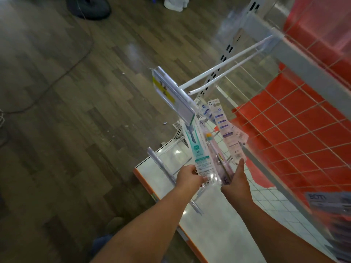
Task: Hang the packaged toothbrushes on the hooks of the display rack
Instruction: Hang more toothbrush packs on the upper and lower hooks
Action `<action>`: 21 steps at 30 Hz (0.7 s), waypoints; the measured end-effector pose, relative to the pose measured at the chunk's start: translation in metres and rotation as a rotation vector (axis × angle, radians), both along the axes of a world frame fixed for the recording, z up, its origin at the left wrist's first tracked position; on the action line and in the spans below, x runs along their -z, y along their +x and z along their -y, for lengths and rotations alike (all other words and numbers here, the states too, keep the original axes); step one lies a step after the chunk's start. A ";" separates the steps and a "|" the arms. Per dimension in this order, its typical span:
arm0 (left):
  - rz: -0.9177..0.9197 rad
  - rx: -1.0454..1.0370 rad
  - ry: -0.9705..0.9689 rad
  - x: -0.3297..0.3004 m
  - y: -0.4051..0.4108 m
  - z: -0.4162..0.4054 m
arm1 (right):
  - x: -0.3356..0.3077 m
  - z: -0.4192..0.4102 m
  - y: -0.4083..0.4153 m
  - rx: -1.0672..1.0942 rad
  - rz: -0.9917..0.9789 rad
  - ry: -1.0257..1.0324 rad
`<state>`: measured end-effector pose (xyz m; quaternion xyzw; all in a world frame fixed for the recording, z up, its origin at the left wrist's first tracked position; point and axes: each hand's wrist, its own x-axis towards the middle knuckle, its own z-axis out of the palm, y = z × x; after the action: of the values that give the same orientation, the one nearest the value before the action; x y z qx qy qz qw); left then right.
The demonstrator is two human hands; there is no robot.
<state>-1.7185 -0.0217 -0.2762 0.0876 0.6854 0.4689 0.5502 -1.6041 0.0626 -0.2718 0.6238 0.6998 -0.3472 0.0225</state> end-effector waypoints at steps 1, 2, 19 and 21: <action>0.003 0.007 -0.004 -0.004 -0.001 0.002 | -0.004 0.004 0.000 -0.004 0.007 0.011; 0.007 0.015 -0.005 -0.008 -0.002 0.006 | -0.008 0.008 0.001 -0.007 0.013 0.025; -0.106 0.491 0.138 -0.101 -0.019 0.119 | -0.102 0.140 0.020 0.119 0.112 0.147; -0.150 0.529 0.173 -0.113 -0.019 0.131 | -0.112 0.157 0.023 0.176 0.087 0.147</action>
<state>-1.7373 -0.1526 -0.1628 0.3442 0.6351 0.3580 0.5917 -1.5813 -0.0947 -0.1594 0.6975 0.6641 -0.2681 -0.0234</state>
